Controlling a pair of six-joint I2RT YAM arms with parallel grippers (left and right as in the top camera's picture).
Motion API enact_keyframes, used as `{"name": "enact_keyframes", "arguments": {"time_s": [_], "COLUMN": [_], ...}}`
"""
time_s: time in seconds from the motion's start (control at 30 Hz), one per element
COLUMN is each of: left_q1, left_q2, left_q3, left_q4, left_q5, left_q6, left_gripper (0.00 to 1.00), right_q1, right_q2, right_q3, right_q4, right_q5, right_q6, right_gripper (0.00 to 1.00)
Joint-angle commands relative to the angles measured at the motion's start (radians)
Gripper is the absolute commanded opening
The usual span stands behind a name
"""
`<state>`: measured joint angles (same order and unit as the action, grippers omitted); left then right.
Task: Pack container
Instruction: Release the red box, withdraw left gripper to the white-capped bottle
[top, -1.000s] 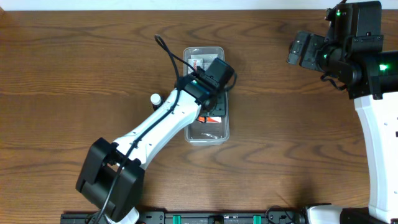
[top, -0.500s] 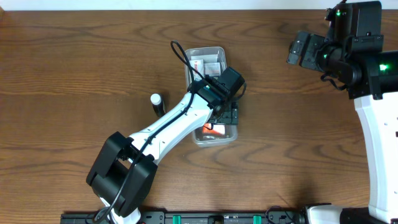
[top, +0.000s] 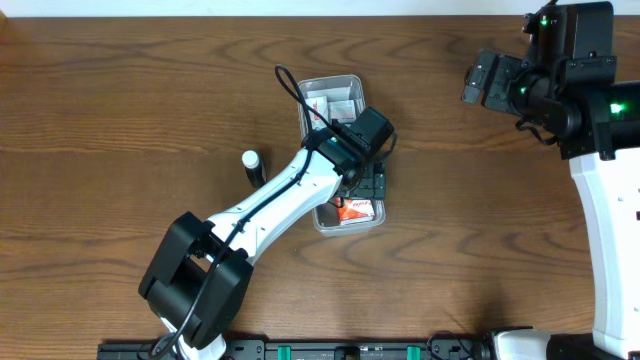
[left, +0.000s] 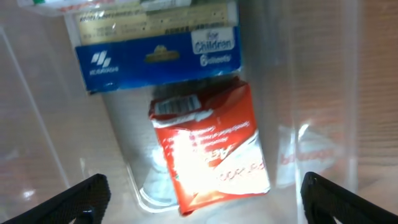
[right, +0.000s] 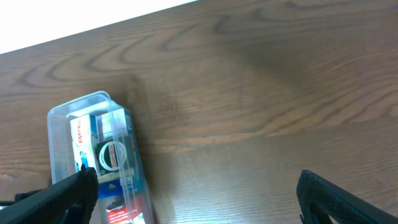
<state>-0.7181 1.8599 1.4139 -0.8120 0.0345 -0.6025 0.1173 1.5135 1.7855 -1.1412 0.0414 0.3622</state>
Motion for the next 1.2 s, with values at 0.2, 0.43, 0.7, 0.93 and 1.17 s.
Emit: {"name": "enact_keyframes", "arguments": {"time_s": [0.2, 0.43, 0.7, 0.93, 1.17], "left_q1": [0.117, 0.223, 0.387, 0.488, 0.512], "left_q2": [-0.176, -0.392, -0.370, -0.223, -0.112], "left_q3": [0.000, 0.000, -0.003, -0.003, -0.003], "left_q4": [-0.093, -0.096, -0.154, -0.163, -0.163], "left_q5": [0.007, 0.006, -0.026, 0.040, 0.062], "left_q6": [0.099, 0.227, 0.274, 0.309, 0.322], "left_gripper": [0.99, 0.98, 0.98, 0.90, 0.69], "right_q1": [-0.005, -0.005, -0.005, -0.005, -0.005], "right_q2": [-0.014, -0.014, -0.014, -0.014, -0.014], "right_q3": [0.002, 0.002, 0.002, 0.002, 0.002], "right_q4": [-0.001, -0.001, -0.001, -0.001, -0.001], "right_q5": [0.003, 0.003, 0.003, 0.003, 0.003], "right_q6": [-0.011, -0.011, -0.011, -0.011, -0.011], "right_gripper": [0.99, 0.99, 0.99, 0.99, 0.99]}}
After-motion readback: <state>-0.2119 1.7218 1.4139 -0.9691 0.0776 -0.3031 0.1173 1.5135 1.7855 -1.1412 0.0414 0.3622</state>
